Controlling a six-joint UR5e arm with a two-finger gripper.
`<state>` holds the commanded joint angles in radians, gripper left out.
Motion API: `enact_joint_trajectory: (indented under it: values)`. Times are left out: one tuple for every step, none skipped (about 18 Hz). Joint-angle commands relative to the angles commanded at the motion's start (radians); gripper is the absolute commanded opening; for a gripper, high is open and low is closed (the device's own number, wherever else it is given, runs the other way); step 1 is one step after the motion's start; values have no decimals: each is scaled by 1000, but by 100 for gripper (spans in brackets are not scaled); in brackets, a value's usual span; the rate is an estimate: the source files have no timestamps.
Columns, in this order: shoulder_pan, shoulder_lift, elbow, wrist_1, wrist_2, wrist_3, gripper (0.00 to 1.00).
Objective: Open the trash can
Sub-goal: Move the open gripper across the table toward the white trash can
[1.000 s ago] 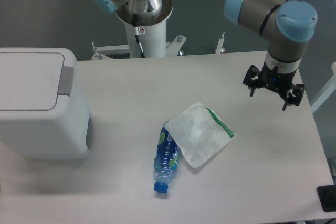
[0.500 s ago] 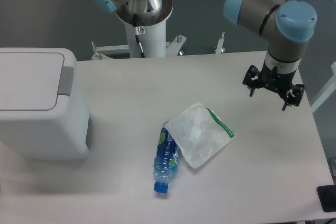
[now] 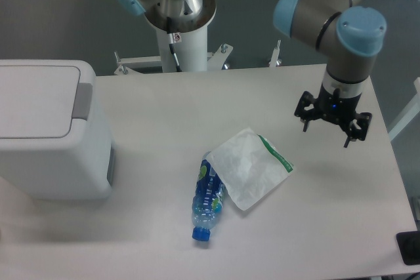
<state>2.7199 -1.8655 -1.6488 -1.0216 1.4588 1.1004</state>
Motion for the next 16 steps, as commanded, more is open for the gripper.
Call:
enact_joint_trajectory:
  values:
    - [-12,12,-15,2,0,-70,100]
    - [-28,17,-22,2,2,-142,100]
    - [-51,20,-17,3,2,-189,100]
    - [-66,23,-6,2,3,-226,100]
    - [-83,35,-2,0,3,-270,100]
    - [-104,49,1,-3,0,-321,100]
    - [-132,54,6,-5,-2,-353,100]
    - [-167,57,15,-9,-2,-375,100]
    - [-198,60,26,-11,-8,-399,100]
    - [-219,65,32,-11,-24,-436,100]
    - [-238,66,37,-12,-49,-470,100]
    - [-252,75,37,-12,-66,-496,100]
    - [-267,87,37,-12,-83,-519,100]
    - [-284,92,37,-20,-101,-536,100]
    - [-292,100,38,-37,-119,-539,100]
    - [-296,121,38,-52,-141,-540,100]
